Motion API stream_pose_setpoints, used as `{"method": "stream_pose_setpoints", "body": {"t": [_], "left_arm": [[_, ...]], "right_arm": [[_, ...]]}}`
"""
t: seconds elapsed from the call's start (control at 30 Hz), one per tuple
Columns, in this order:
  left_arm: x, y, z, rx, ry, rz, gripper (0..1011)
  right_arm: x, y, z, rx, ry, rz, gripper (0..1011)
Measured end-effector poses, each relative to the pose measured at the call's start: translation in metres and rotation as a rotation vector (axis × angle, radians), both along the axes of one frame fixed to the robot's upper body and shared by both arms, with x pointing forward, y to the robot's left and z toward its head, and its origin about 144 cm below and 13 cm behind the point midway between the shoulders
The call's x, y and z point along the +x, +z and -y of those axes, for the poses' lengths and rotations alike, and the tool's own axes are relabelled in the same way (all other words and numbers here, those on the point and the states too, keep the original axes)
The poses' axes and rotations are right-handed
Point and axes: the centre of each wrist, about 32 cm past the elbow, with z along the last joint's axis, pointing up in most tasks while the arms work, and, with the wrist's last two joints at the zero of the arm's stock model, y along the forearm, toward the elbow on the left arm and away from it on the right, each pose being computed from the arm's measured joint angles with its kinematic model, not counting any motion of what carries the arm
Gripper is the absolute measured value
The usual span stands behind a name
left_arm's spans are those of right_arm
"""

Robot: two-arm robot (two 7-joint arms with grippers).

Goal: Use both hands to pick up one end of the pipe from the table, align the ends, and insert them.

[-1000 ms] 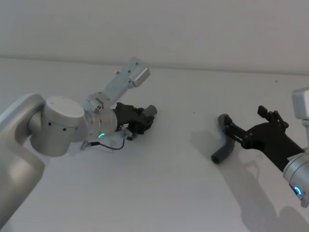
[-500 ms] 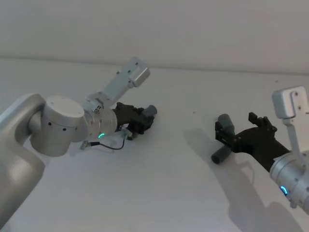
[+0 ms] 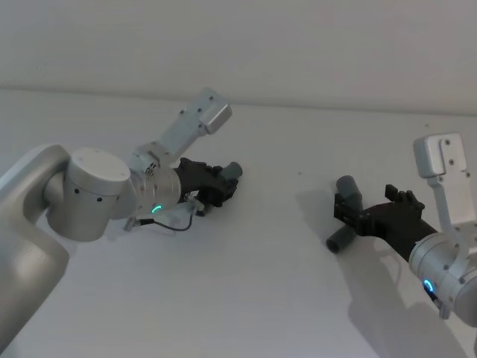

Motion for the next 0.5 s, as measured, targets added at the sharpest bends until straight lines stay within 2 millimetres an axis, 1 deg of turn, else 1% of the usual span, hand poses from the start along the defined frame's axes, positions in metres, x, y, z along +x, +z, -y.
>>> {"method": "stream_pose_setpoints", "body": {"t": [0.5], "left_arm": [[0.000, 0.000, 0.000, 0.000, 0.000, 0.000, 364]], "right_arm": [[0.013, -0.001, -0.002, 0.026, -0.032, -0.053, 996]]}}
